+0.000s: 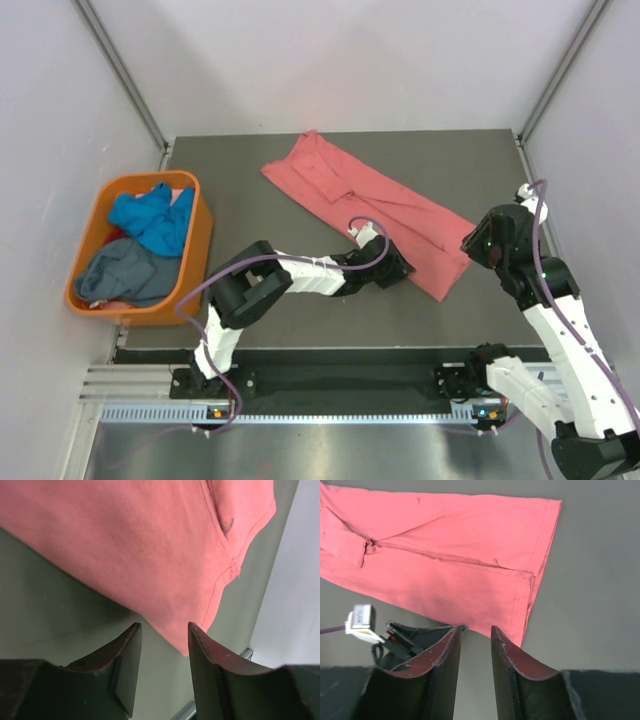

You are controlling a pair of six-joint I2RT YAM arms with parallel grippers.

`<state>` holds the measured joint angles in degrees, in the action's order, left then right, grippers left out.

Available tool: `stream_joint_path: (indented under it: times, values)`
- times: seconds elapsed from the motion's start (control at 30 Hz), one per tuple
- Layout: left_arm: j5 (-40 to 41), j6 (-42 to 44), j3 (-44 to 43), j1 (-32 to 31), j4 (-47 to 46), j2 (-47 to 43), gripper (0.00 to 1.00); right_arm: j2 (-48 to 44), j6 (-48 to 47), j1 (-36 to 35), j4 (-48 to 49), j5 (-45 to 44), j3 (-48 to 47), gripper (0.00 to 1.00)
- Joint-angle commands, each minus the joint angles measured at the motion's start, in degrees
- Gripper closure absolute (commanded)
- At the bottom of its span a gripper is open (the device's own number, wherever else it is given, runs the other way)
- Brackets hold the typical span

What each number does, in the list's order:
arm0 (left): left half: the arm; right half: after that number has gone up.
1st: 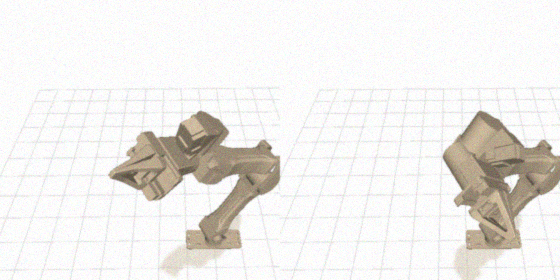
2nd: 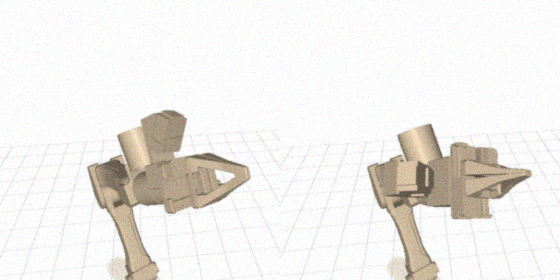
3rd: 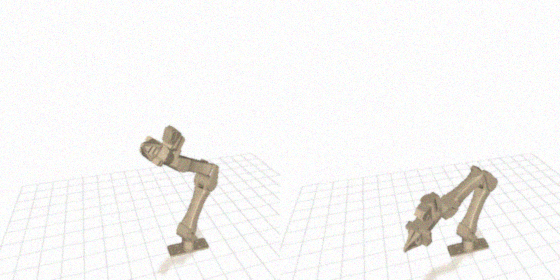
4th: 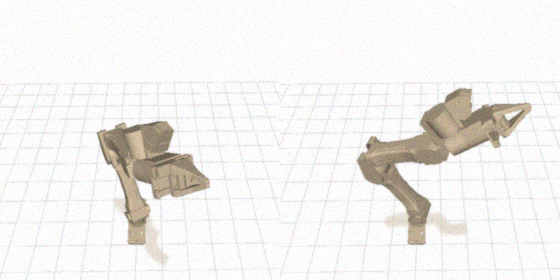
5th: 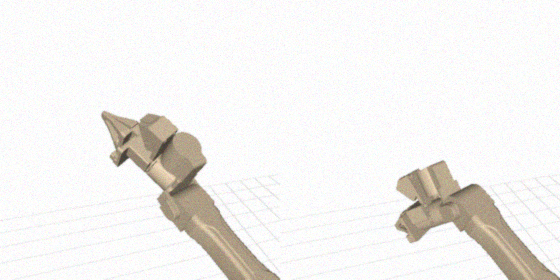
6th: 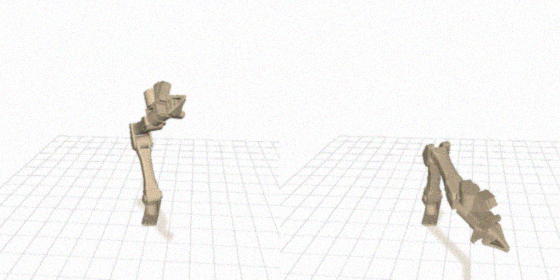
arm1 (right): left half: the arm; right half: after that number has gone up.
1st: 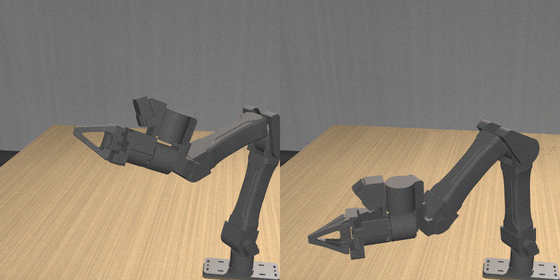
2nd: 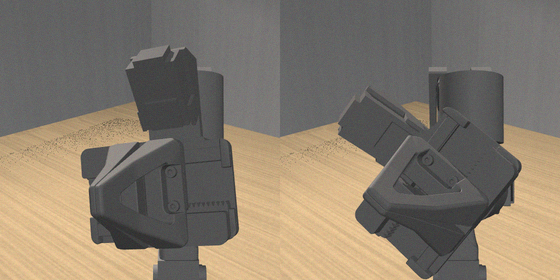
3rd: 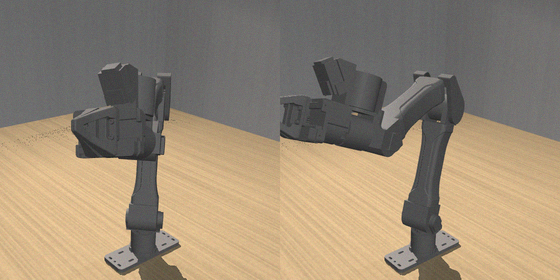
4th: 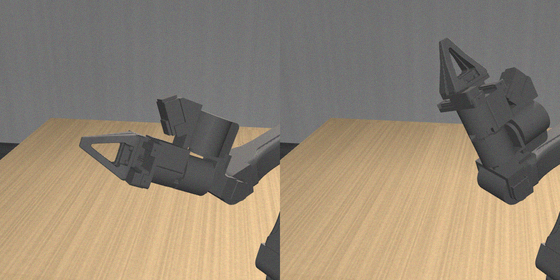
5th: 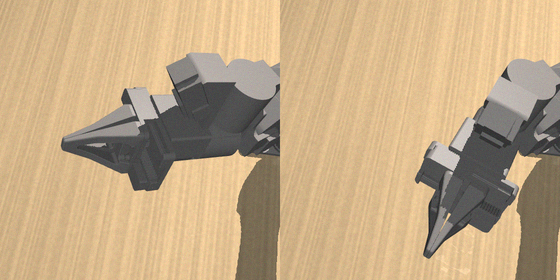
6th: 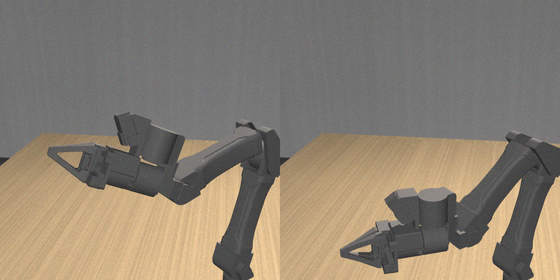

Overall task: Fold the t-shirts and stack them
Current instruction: Fold the tshirt

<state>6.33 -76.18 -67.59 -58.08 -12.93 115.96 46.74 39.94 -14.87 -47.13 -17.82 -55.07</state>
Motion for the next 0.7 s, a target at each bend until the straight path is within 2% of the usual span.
stream_joint_path:
  times: [0.0,0.33,0.67]
  values:
    - [0.97,-3.97,-3.68,-1.06,-3.15,2.42,0.53,-1.65,-1.8,1.86,1.08,1.56,0.84,0.69]
    - [3.17,-6.79,-4.04,-3.96,-0.17,4.27,0.54,-1.74,-3.03,4.5,1.61,3.41,1.81,0.69]
    - [1.5,-6.26,-9.39,-4.14,3.08,8.14,0.6,-2.0,-3.21,5.73,2.13,4.9,2.25,0.68]
